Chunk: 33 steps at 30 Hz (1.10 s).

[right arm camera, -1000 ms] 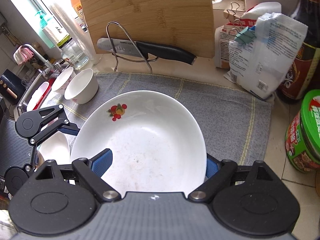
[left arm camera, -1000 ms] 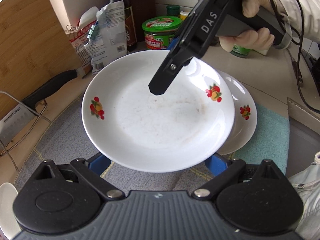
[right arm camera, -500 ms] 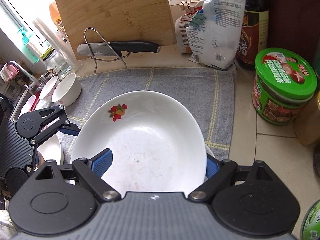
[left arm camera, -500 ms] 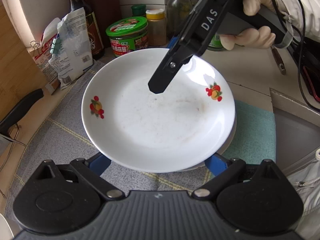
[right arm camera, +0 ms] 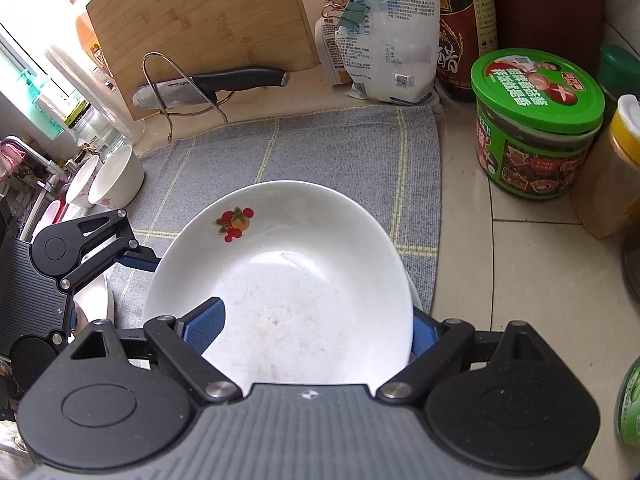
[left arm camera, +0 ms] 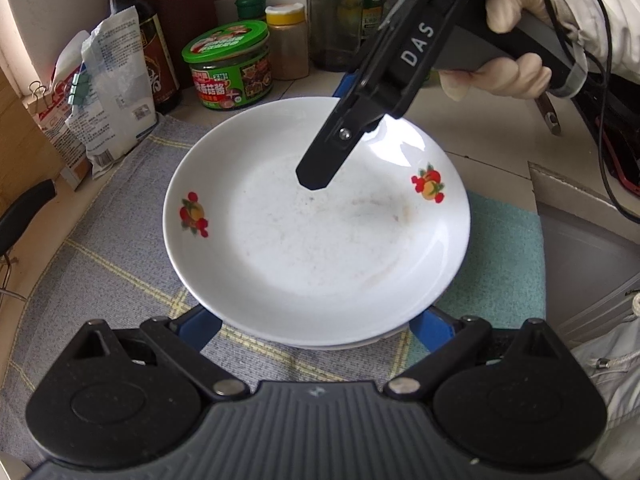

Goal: Organize plates and bowls

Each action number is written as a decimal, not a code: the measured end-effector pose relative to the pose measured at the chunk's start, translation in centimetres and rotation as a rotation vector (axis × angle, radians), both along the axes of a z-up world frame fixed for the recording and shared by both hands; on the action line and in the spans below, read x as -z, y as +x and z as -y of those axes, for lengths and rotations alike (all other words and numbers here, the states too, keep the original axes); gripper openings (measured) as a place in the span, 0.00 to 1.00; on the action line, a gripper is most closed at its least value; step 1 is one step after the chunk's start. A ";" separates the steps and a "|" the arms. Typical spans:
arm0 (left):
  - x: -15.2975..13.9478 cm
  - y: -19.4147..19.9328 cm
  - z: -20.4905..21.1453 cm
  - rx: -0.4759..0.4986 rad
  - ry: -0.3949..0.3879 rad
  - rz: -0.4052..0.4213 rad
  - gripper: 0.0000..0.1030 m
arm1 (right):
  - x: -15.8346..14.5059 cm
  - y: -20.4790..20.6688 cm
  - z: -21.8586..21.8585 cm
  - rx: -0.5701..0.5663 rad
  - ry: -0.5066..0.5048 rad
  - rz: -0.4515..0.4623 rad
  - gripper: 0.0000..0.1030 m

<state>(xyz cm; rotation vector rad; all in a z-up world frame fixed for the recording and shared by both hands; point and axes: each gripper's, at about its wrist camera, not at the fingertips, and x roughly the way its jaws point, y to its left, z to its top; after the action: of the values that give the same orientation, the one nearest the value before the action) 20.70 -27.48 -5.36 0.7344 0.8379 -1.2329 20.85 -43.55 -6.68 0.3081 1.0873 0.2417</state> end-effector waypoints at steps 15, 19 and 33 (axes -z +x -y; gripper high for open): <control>0.5 0.6 0.4 -0.008 0.015 -0.057 0.99 | 0.1 0.0 0.0 0.007 -0.010 -0.008 0.92; 0.5 0.8 0.4 -0.012 0.022 -0.069 1.00 | 0.1 0.0 0.0 0.007 -0.010 -0.011 0.92; 1.0 0.0 0.3 0.035 0.061 -0.018 1.00 | 0.0 -0.5 0.2 0.019 -0.007 -0.018 0.92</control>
<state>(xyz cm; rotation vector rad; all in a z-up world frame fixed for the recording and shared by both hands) 20.65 -27.76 -6.39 0.7917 0.8838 -1.2513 20.36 -43.77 -6.70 0.3150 1.1023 0.2188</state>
